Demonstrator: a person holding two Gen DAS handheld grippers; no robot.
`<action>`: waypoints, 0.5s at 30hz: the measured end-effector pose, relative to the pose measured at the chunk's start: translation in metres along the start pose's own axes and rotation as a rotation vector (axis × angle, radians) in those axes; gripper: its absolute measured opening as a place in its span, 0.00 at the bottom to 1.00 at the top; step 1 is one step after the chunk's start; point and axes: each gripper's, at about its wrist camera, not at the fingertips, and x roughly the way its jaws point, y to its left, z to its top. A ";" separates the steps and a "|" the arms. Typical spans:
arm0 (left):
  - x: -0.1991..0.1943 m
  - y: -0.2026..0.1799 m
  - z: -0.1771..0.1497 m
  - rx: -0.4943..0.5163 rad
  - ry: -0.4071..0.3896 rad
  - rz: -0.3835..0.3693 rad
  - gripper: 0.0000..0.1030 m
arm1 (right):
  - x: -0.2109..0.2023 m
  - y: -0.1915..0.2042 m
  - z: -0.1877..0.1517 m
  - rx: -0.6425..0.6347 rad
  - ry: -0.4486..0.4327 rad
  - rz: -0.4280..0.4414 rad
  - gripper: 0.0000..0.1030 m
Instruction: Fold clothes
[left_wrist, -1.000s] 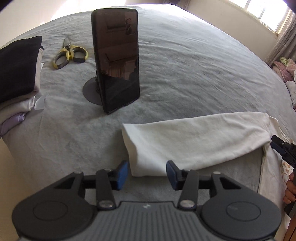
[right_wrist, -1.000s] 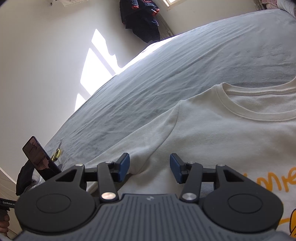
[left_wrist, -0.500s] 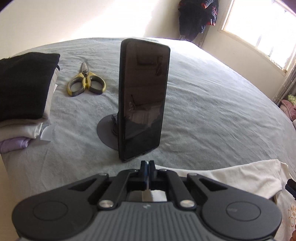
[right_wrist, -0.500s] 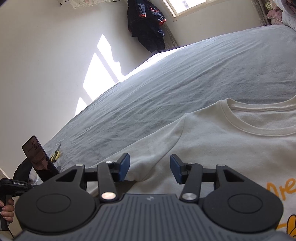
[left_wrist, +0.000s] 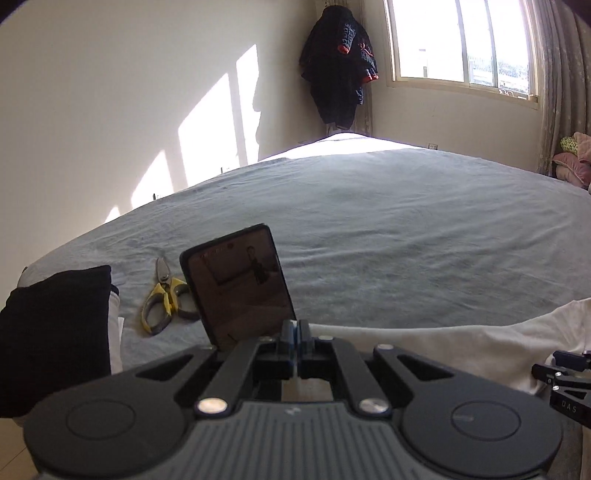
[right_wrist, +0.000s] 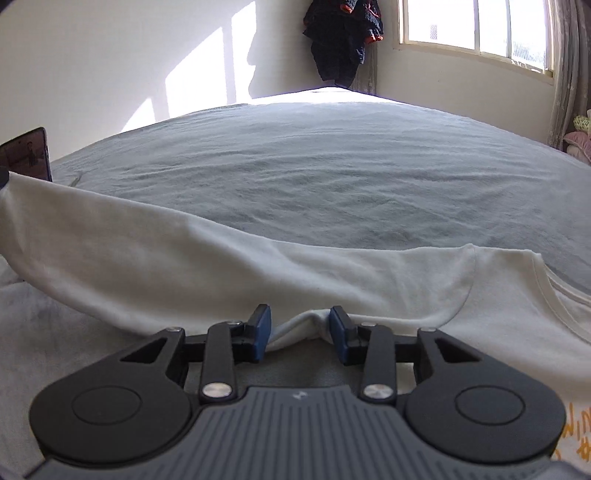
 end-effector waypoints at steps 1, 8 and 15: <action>0.005 -0.002 -0.004 0.011 0.007 0.013 0.01 | -0.001 0.007 0.002 -0.059 0.001 -0.020 0.39; 0.023 0.002 -0.018 -0.008 0.035 0.048 0.02 | -0.019 -0.019 0.020 0.050 -0.049 0.027 0.39; 0.013 0.007 -0.017 -0.067 0.040 0.028 0.08 | 0.034 0.019 0.027 0.094 0.045 0.108 0.35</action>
